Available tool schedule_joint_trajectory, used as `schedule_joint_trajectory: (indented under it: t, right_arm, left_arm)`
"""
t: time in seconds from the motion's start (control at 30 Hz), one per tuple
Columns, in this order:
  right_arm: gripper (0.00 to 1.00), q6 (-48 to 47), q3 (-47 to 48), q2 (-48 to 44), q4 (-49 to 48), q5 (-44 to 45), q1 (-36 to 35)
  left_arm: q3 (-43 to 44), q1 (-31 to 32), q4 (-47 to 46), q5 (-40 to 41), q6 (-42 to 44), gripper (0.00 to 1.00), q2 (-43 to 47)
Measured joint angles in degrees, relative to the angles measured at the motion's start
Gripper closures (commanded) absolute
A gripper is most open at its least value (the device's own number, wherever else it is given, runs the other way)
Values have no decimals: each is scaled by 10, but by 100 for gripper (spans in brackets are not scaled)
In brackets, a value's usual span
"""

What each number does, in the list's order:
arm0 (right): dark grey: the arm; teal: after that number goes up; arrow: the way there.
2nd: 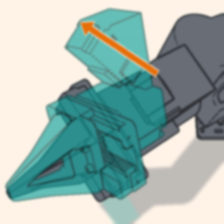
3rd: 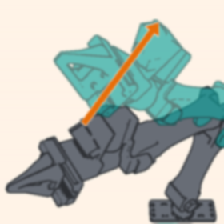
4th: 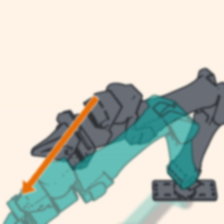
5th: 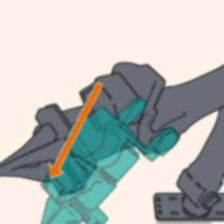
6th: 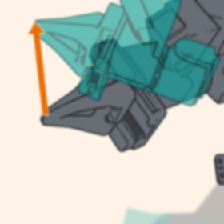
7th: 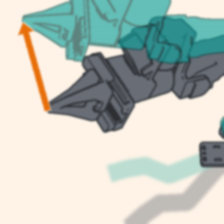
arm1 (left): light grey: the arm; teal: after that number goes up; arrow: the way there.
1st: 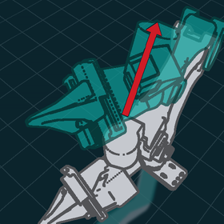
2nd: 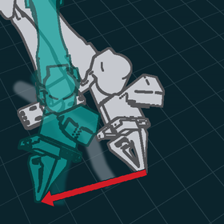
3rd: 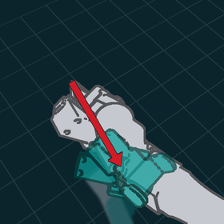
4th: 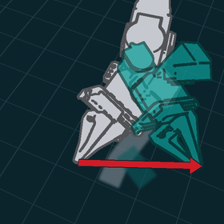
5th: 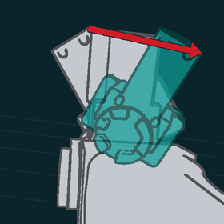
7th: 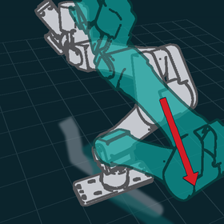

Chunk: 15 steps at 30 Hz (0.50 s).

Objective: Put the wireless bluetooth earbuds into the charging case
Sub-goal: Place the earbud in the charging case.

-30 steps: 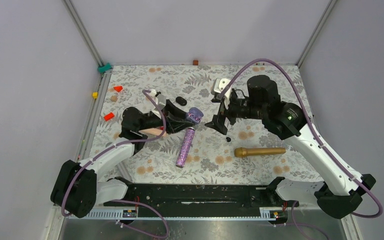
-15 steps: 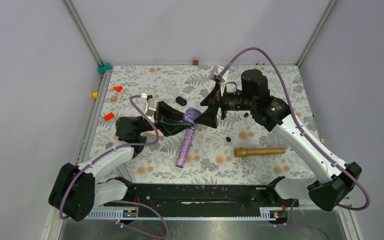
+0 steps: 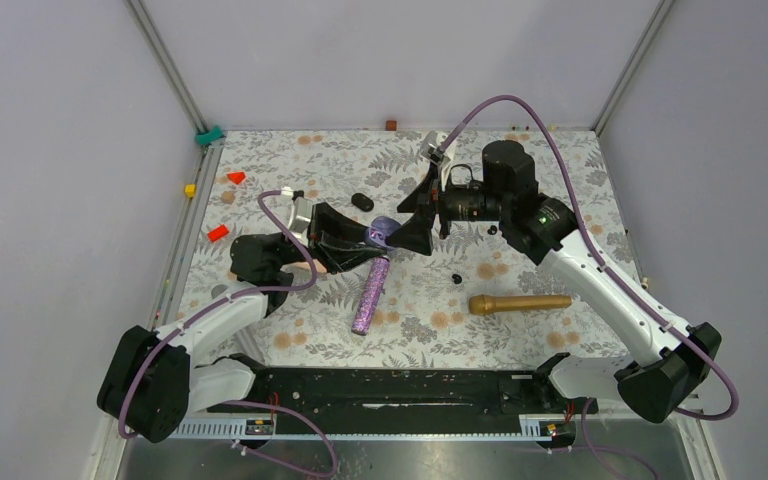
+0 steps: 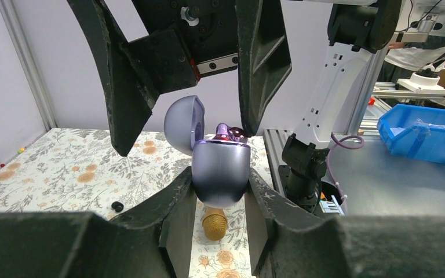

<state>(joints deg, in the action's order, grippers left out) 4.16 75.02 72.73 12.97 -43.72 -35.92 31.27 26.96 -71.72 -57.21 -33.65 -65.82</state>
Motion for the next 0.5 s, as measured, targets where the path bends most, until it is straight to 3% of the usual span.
schedule_joint_trajectory:
  t: [0.5]
  right_arm:
    - [1, 0, -1, 0, 0, 23, 0]
  left_arm:
    - [0, 5, 0, -5, -9, 100, 0]
